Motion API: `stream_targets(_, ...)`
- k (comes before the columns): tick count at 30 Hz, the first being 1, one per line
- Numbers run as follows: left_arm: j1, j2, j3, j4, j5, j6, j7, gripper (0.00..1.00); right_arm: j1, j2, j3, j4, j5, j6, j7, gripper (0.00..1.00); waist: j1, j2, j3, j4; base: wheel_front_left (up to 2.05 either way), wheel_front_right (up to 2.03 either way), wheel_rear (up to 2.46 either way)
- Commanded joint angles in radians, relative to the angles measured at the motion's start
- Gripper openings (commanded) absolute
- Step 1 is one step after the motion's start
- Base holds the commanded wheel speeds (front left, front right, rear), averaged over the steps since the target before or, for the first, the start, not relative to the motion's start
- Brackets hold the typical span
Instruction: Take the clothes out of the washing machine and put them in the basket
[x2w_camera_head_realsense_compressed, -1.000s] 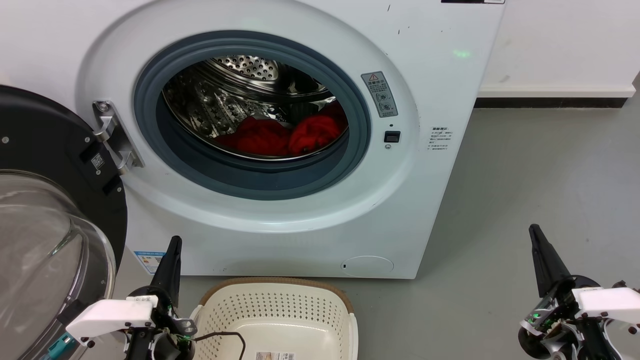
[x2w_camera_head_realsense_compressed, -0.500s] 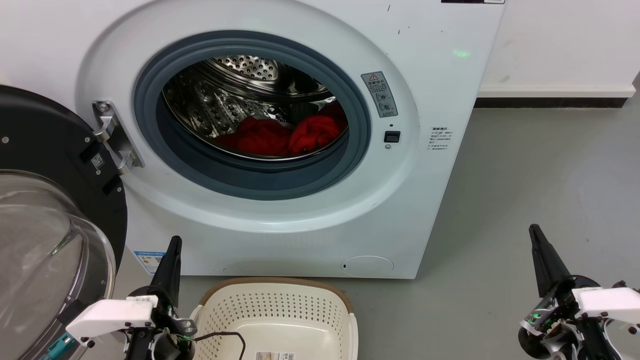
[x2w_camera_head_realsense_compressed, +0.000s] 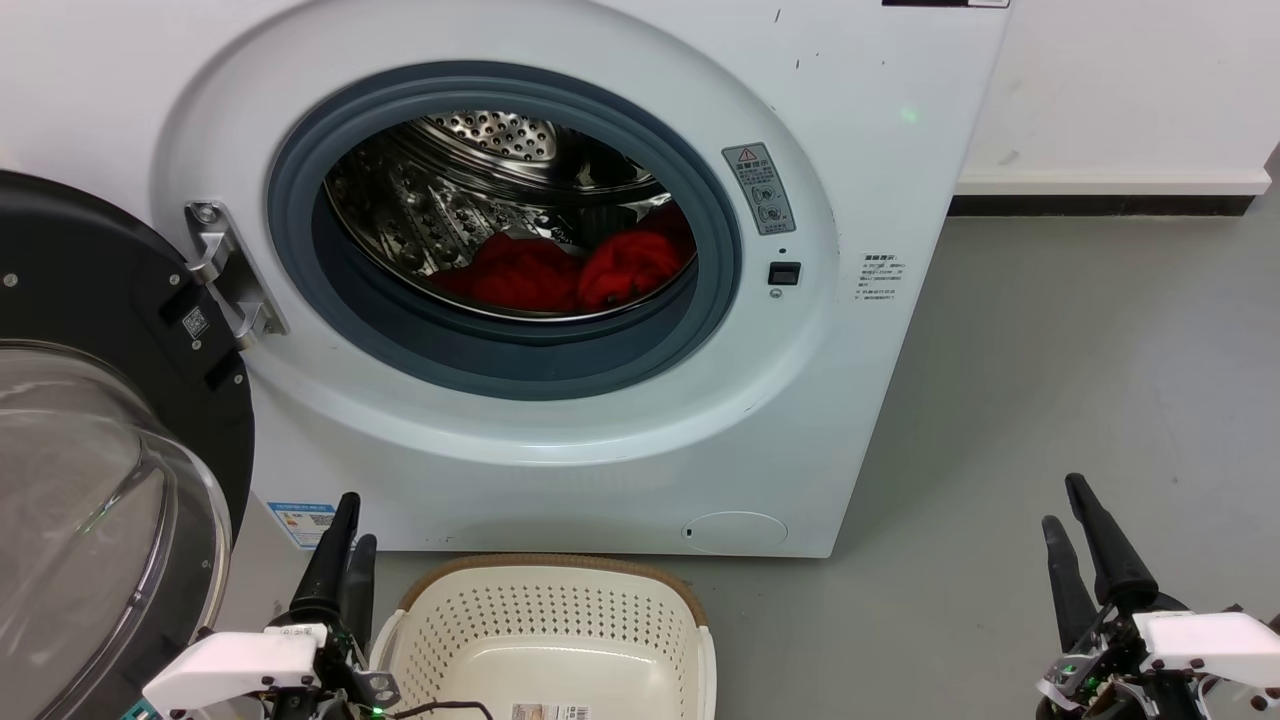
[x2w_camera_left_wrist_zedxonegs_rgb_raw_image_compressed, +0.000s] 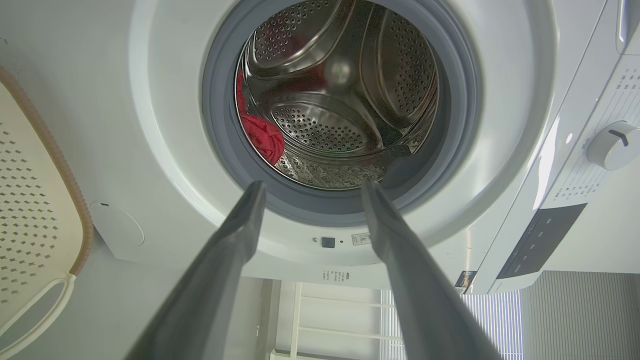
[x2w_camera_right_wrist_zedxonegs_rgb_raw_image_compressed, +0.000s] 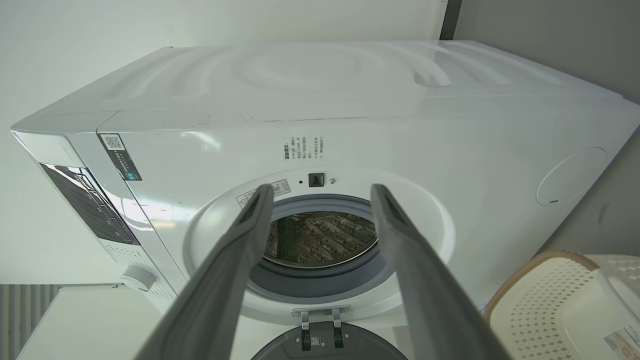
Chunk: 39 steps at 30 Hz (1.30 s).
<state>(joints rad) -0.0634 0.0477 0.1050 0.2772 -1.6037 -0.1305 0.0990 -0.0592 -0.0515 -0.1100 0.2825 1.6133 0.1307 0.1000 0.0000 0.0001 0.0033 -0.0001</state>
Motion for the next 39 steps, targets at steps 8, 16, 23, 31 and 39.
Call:
stream_targets(8,-0.012,0.002,0.001,-0.068,0.141,0.011,-0.047,1.00,-0.007,0.000,-0.011,-0.040,-0.128,0.000,-0.047,1.00,0.0000,-0.0001,0.002,0.000,0.00,0.00,0.00)
stream_targets(16,0.000,0.002,-0.012,-0.123,0.295,0.048,-0.083,1.00,0.006,0.000,-0.014,-0.101,-0.302,0.000,-0.084,1.00,0.0000,-0.0001,0.004,-0.001,0.00,0.00,0.00)
stream_targets(23,0.013,0.002,-0.025,-0.162,0.436,0.076,-0.112,1.00,0.022,0.000,-0.007,-0.151,-0.463,0.000,-0.113,1.00,0.0000,-0.0001,0.006,-0.001,0.00,0.00,0.00)
stream_targets(31,0.024,0.002,-0.048,-0.192,0.593,0.099,-0.143,1.00,0.037,0.000,0.011,-0.201,-0.655,0.000,-0.143,1.00,0.0000,-0.0001,0.008,-0.001,0.00,0.00,0.00)
stream_targets(39,0.037,0.002,-0.067,-0.207,0.728,0.122,-0.171,1.00,0.054,0.000,0.030,-0.239,-0.835,0.000,-0.172,1.00,0.0000,-0.0001,0.008,-0.002,0.00,0.00,0.00)
